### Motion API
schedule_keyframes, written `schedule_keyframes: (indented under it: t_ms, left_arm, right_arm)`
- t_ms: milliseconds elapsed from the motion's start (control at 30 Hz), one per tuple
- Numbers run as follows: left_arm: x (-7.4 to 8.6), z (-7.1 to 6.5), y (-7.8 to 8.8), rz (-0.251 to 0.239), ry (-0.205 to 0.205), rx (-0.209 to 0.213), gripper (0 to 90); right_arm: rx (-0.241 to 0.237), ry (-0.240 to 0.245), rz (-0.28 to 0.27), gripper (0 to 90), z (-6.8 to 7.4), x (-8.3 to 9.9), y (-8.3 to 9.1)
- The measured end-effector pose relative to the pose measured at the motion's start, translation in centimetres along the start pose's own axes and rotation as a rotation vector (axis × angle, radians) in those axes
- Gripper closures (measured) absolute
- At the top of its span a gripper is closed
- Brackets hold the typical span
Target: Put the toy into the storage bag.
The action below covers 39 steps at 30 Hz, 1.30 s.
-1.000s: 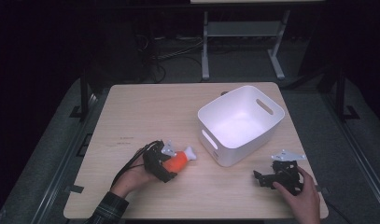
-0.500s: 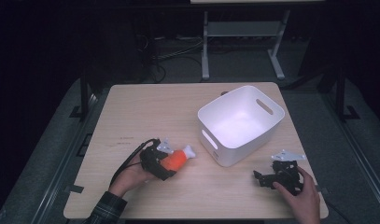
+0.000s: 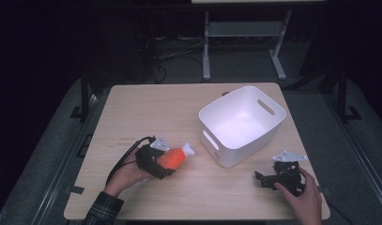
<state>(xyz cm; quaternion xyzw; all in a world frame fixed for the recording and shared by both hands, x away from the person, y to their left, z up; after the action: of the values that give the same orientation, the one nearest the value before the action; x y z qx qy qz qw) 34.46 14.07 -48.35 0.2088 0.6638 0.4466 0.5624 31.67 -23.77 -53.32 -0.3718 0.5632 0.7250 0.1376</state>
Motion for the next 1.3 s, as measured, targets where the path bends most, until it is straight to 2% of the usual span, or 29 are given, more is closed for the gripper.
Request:
schedule_keyframes:
  t_ms: [200, 433, 700, 1300]
  left_arm:
    - [-0.1, 0.3, 1.0, -0.027, 0.011, -0.003, 19.5]
    - [-0.5, 0.3, 1.8, -0.044, 0.01, 0.017, 19.6]
    - [-1.6, 0.5, 2.8, -0.081, 0.006, 0.021, 19.5]
    - [-3.4, 1.2, 4.2, -0.113, 0.009, 0.025, 19.6]
  right_arm:
    - [0.0, 0.0, 0.0, 0.2, 0.0, 0.0, 0.0]
    - [0.0, 0.0, 0.0, 0.1, 0.0, 0.0, 0.0]
    - [0.0, 0.0, 0.0, 0.2, 0.0, 0.0, 0.0]
    - [0.0, 0.0, 0.0, 0.2, 0.0, 0.0, 0.0]
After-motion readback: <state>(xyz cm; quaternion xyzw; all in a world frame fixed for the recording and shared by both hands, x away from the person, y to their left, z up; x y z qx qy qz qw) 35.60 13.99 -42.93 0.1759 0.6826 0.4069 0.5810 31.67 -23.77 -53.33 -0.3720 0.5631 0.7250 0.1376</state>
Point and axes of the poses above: each handheld gripper's, and its own axes: y roughly backward along the jaws, x roughly out of its underside, z roughly to its left, the point moved 7 cm from there along -y, roughly forward along the jaws, and after that the axes turned 5 degrees about -y, right-handed, at the moved point
